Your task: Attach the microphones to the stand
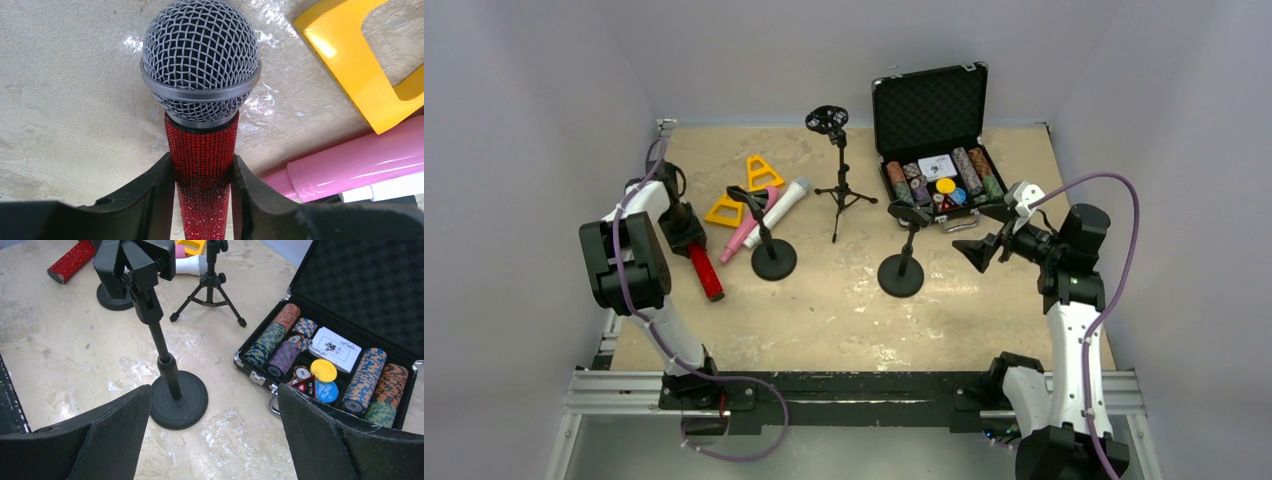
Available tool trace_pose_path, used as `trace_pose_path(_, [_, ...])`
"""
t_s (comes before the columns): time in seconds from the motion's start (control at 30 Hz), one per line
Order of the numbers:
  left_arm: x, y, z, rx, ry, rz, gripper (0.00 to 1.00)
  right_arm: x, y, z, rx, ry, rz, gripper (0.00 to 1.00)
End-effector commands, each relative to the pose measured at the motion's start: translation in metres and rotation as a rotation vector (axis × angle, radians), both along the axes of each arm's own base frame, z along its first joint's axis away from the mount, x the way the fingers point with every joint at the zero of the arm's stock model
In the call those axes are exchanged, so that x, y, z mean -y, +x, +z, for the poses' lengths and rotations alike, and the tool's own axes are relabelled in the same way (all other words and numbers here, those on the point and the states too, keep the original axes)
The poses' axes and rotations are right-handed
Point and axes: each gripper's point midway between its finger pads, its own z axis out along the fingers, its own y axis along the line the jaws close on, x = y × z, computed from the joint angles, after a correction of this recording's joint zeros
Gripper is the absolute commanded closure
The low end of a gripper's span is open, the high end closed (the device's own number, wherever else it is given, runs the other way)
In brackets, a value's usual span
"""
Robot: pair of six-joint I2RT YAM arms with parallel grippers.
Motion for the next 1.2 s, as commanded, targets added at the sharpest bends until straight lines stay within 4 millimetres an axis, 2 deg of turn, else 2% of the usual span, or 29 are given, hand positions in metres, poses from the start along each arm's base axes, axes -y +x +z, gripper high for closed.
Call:
trace_pose_path(0.0, [-0.001,0.004,0.007,0.016,-0.002,-0.019,0.79,-0.003,-0.006,0.006,0.03,0.008,0.031,0.02])
trace_pose_path(0.03, [-0.001,0.003,0.007,0.016,-0.006,-0.021,0.77,-0.003,-0.007,0.006,0.031,0.009,0.034,0.01])
trace_pose_path(0.13, [0.002,0.0,0.007,0.009,-0.018,-0.025,0.52,-0.003,-0.008,0.008,0.034,0.012,0.039,0.01])
trace_pose_path(0.17, [0.003,-0.001,0.008,0.008,-0.018,-0.025,0.48,-0.003,-0.008,0.008,0.036,0.012,0.04,0.01])
trace_pose_path(0.23, [0.003,-0.003,0.007,0.005,-0.018,-0.027,0.45,-0.004,-0.009,0.009,0.04,0.011,0.041,0.01])
trace_pose_path(0.37, [0.004,-0.006,0.007,0.0,-0.02,-0.028,0.45,-0.003,-0.009,0.01,0.042,0.015,0.042,0.01])
trace_pose_path(0.47, [0.004,-0.006,0.007,0.0,-0.02,-0.029,0.53,-0.003,-0.011,0.012,0.046,0.016,0.042,0.01])
trace_pose_path(0.53, [0.004,-0.006,0.007,0.003,-0.018,-0.033,0.69,-0.002,-0.011,0.013,0.049,0.017,0.04,0.01])
trace_pose_path(0.63, [0.008,-0.008,0.008,0.026,-0.031,-0.045,1.0,0.0,-0.012,0.014,0.049,0.022,0.042,0.01])
trace_pose_path(0.7, [0.008,-0.01,0.011,0.052,-0.019,-0.046,1.0,0.0,-0.013,0.014,0.051,0.025,0.045,0.01])
trace_pose_path(0.8, [0.005,-0.004,0.043,0.174,0.02,-0.059,1.0,-0.001,-0.016,0.015,0.055,0.026,0.057,0.01])
trace_pose_path(0.87, [-0.001,-0.004,0.075,0.283,0.089,-0.055,1.0,-0.003,-0.019,0.017,0.061,0.023,0.073,0.01])
trace_pose_path(0.9, [-0.004,-0.007,0.099,0.363,0.136,-0.051,1.0,-0.004,-0.02,0.018,0.065,0.021,0.082,0.01])
trace_pose_path(0.97, [-0.007,-0.015,0.133,0.481,0.195,-0.041,1.0,-0.006,-0.025,0.022,0.081,0.012,0.107,0.01])
trace_pose_path(1.07, [0.003,-0.032,0.179,0.662,0.227,-0.057,1.0,-0.009,-0.033,0.033,0.128,-0.021,0.131,0.01])
trace_pose_path(1.17, [0.021,-0.05,0.23,0.865,0.24,-0.121,1.0,-0.01,-0.038,0.05,0.17,-0.067,0.137,0.01])
